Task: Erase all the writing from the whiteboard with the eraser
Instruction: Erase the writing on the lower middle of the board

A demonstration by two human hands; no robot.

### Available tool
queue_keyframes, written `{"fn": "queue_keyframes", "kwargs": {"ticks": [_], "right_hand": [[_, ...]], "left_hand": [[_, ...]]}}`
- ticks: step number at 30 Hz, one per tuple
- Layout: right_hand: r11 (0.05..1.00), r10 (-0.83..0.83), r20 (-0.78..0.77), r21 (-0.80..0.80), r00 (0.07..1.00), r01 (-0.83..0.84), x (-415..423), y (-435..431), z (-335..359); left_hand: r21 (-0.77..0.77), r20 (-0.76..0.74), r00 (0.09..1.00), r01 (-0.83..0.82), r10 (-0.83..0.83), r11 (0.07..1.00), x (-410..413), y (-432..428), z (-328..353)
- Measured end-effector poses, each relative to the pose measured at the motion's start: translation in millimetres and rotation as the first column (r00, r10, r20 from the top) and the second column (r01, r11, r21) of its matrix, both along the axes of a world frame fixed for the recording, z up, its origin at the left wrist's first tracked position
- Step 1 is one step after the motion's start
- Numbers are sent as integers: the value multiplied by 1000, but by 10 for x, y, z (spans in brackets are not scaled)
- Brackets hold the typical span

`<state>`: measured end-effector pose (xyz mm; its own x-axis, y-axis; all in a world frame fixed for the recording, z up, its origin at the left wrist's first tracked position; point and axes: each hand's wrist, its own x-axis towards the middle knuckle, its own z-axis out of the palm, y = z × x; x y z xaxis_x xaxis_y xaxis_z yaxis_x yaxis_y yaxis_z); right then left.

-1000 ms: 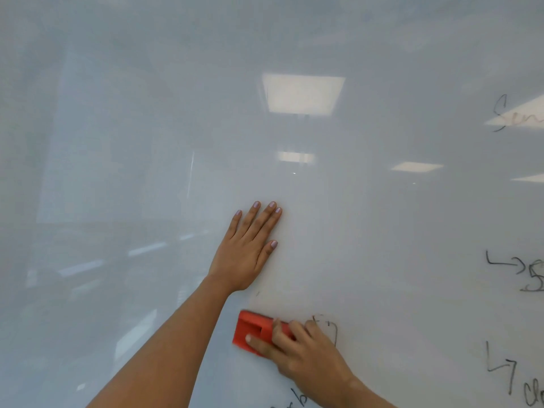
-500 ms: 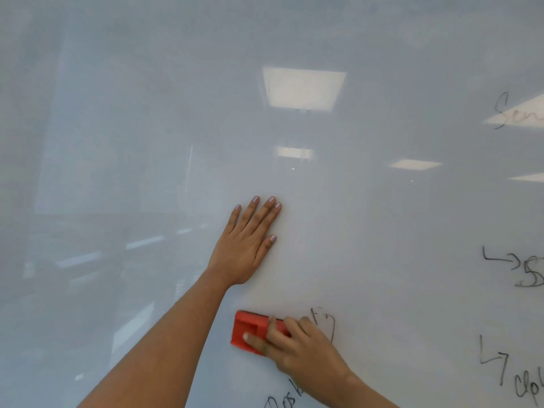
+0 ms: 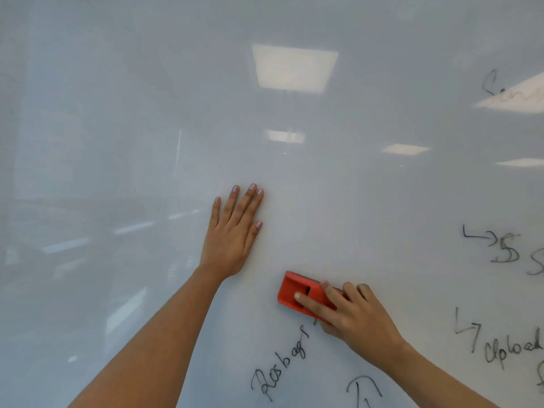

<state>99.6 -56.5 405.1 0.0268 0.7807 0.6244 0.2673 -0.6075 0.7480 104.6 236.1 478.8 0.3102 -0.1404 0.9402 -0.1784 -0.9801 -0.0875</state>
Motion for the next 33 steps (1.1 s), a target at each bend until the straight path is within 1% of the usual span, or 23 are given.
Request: {"fn": "queue_keyframes", "kwargs": {"ticks": [2, 3, 4, 8, 10, 11, 12, 15, 16, 17, 18, 19, 21, 22, 24, 25, 26, 27, 28, 29, 30, 31, 33], "right_hand": [[994, -33, -8, -103, 999, 32, -5, -173, -52], [993, -44, 2, -106, 999, 44, 1, -243, -23], [996, -47, 13, -76, 999, 48, 14, -293, 20], [988, -53, 49, 147, 997, 45, 41, -237, 172], [973, -10, 1, 230, 1000, 9, 16, -95, 56], [973, 17, -35, 229, 999, -8, 10, -34, -44], [983, 39, -63, 184, 997, -27, 20, 6, -172], [996, 29, -85, -85, 996, -36, 66, -103, -482], [992, 24, -74, -122, 997, -33, 81, -172, -497], [993, 24, -68, -115, 997, -32, 86, -224, -469], [998, 29, -74, -51, 997, -33, 80, -253, -403], [997, 40, -91, 67, 995, -34, 63, -262, -303], [944, 88, -129, 328, 988, -41, 31, -217, -82], [912, 105, -136, 408, 985, -41, 24, -168, -12], [887, 125, -123, 458, 985, -55, 27, -27, -1], [894, 140, -115, 442, 983, -75, 31, 48, -61], [918, 151, -122, 387, 981, -93, 40, 115, -180], [953, 150, -136, 282, 979, -107, 50, 166, -352], [984, 133, -147, 142, 980, -112, 60, 184, -540], [994, 109, -148, 1, 983, -110, 69, 166, -713], [990, 91, -143, -95, 986, -105, 85, 122, -843], [985, 84, -140, -137, 987, -103, 98, 68, -917], [986, 93, -132, -124, 987, -109, 118, -7, -911]], "left_hand": [[-6, -8, 1000, 0, -1, 1000, -7, 1, -112], [-4, -13, 1000, -1, 1, 1000, -12, 13, -186], [1, -17, 1000, -5, 5, 1000, -17, 24, -266], [-4, -27, 999, -24, 24, 1000, -35, 30, -503], [-41, -30, 999, -10, 9, 999, -39, -7, -554], [-60, -34, 999, -2, 0, 998, -45, -30, -576], [-75, -35, 999, 4, -7, 997, -51, -48, -607], [-88, -44, 999, 19, -23, 996, -62, -90, -766], [-72, -50, 999, 18, -22, 997, -67, -88, -840], [-52, -53, 998, 13, -16, 999, -70, -76, -907], [-29, -54, 998, 8, -10, 1000, -67, -52, -957], [-8, -54, 999, 5, -5, 1000, -62, -30, -988], [8, -53, 999, 4, -4, 1000, -60, -15, -1008], [6, -46, 999, 6, -6, 1000, -56, -17, -1003], [-7, -29, 999, 18, -19, 1000, -45, -28, -1005], [-11, -21, 1000, 23, -23, 1000, -42, -34, -1011], [-10, -15, 1000, 24, -24, 1000, -36, -31, -1016], [-7, -11, 1000, 24, -24, 1000, -29, -23, -1028], [0, -7, 1000, 23, -23, 1000, -26, -18, -1022], [7, -4, 1000, 22, -22, 1000, -26, -15, -1017], [13, -1, 1000, 18, -18, 1000, -24, -14, -1008], [15, 0, 1000, 14, -14, 1000, -21, -11, -1009], [17, 0, 1000, 12, -12, 1000, -20, -6, -1020]]}}
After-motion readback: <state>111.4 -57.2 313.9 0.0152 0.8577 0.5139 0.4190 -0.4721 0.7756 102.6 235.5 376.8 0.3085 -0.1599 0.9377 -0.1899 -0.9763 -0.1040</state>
